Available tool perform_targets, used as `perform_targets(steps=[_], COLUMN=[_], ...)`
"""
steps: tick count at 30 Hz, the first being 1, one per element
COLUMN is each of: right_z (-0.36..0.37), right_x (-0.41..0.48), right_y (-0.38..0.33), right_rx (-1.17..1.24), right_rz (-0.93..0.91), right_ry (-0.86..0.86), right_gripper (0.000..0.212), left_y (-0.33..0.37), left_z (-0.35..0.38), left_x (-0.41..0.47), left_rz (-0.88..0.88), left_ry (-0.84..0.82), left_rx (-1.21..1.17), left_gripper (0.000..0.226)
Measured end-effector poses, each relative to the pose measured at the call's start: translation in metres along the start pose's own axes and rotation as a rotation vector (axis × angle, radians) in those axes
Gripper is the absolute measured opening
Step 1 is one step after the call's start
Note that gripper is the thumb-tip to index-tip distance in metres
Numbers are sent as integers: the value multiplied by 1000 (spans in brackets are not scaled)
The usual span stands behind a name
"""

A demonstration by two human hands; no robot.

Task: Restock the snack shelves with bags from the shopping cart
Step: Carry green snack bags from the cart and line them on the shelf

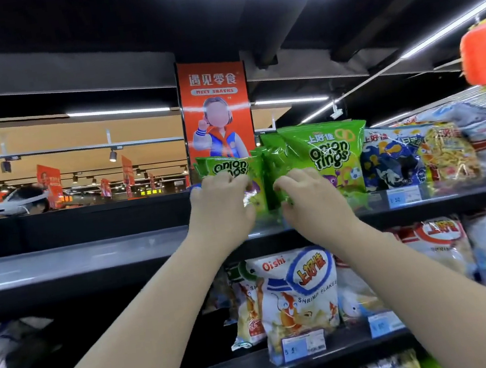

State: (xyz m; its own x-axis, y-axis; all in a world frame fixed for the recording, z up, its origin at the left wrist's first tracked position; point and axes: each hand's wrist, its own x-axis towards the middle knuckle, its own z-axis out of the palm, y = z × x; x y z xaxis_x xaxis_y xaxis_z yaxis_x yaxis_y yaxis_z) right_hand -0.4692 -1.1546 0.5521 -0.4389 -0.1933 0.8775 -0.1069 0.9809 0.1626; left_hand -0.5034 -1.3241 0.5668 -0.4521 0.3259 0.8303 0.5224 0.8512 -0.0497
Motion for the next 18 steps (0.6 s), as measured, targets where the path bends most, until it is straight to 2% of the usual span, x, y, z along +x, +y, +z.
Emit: perform_targets(steps=[4,8,11,15,18], right_z=[-12,-31,-45,-71,-101], right_x=[-47,-109,-164,-240,-298], right_y=[24,55,83,125,157], right_rx=[-152,-318,-404,-478,-472], right_rz=[51,122,203,379,521], right_ry=[25,-39,-143,-226,-264], right_gripper=[28,33,39,25,30], left_y=[46,106,160,239,304], left_z=[20,52,80,114,132], left_x=[-18,-38,-56,-86,-110], left_rz=[113,249,294,389,489], left_ry=[10,-16,-112,-236,-331], left_rx=[-8,-123,-206,-348,-411], left_gripper=[35,33,36,39,35])
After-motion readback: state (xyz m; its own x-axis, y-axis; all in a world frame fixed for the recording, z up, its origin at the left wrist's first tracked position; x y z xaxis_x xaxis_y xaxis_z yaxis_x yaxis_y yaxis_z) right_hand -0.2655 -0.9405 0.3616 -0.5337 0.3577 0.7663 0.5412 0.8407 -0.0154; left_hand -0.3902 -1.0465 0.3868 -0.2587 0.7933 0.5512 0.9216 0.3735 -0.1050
